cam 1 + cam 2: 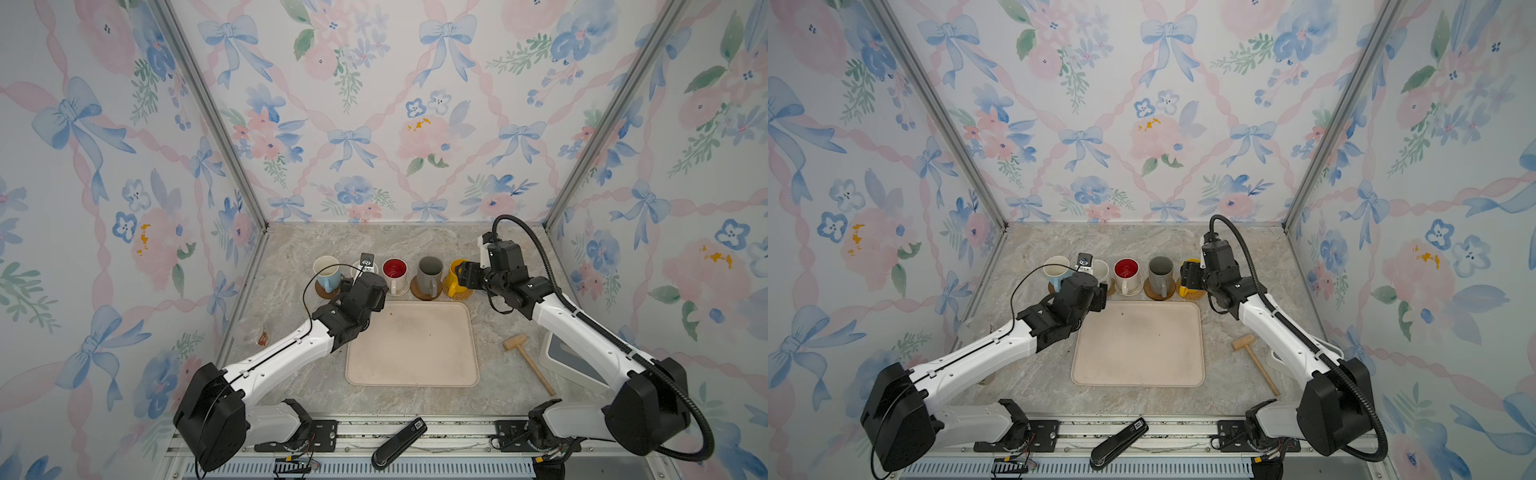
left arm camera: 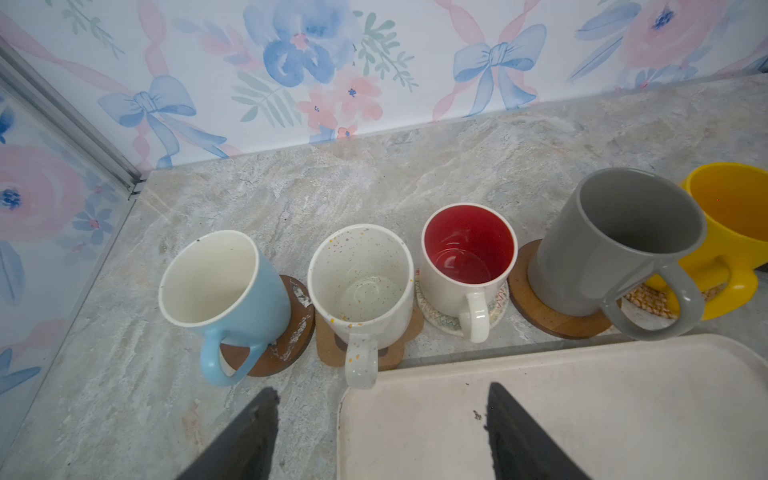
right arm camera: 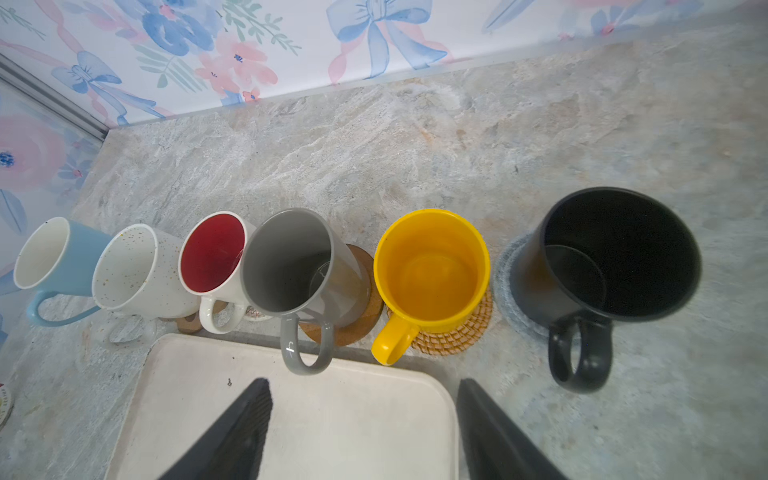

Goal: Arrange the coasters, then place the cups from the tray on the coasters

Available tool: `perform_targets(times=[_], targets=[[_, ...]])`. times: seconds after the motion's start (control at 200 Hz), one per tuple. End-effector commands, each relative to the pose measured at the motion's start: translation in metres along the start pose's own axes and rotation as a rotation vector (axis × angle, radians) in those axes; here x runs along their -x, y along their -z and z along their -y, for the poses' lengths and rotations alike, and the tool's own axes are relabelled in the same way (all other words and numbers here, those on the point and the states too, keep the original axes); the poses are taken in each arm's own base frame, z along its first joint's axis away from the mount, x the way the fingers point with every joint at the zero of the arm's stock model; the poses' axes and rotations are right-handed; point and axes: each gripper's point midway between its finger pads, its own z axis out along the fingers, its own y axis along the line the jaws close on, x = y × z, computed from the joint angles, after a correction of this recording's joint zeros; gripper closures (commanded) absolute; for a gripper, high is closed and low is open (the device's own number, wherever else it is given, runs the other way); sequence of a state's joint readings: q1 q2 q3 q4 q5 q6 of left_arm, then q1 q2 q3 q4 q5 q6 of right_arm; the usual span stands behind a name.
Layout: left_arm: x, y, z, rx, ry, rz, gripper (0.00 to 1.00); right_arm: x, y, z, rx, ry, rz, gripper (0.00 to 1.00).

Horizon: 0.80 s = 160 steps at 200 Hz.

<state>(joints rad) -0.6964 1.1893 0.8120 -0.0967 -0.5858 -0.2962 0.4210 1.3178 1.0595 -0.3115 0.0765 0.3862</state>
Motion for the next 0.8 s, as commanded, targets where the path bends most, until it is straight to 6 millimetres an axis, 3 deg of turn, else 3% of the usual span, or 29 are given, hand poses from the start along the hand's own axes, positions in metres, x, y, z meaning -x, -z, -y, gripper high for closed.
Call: perform_targets(times=[0.0, 0.105, 0.155, 0.195, 0.42, 0.795], targets=[[0.029, 0.015, -0.019, -0.022, 0.097, 0.206, 0.21, 0.007, 0.018, 0.013, -0.063, 0.049, 0.083, 0.23], [0.020, 0.021, -0.044, 0.012, 0.140, 0.243, 0.15, 0.011, 0.033, 0.022, -0.088, 0.074, 0.163, 0.15], [0.014, 0.020, -0.054, 0.034, 0.140, 0.238, 0.10, 0.011, 0.038, 0.028, -0.106, 0.090, 0.193, 0.00], [0.009, 0.018, -0.060, 0.047, 0.132, 0.233, 0.02, 0.010, 0.041, 0.033, -0.126, 0.101, 0.209, 0.03], [-0.021, -0.005, -0.096, 0.162, 0.064, 0.167, 0.02, 0.004, 0.040, 0.081, -0.278, 0.120, 0.220, 0.03], [-0.048, -0.016, -0.136, 0.212, 0.061, 0.215, 0.02, -0.012, 0.031, 0.111, -0.316, 0.227, 0.331, 0.03]])
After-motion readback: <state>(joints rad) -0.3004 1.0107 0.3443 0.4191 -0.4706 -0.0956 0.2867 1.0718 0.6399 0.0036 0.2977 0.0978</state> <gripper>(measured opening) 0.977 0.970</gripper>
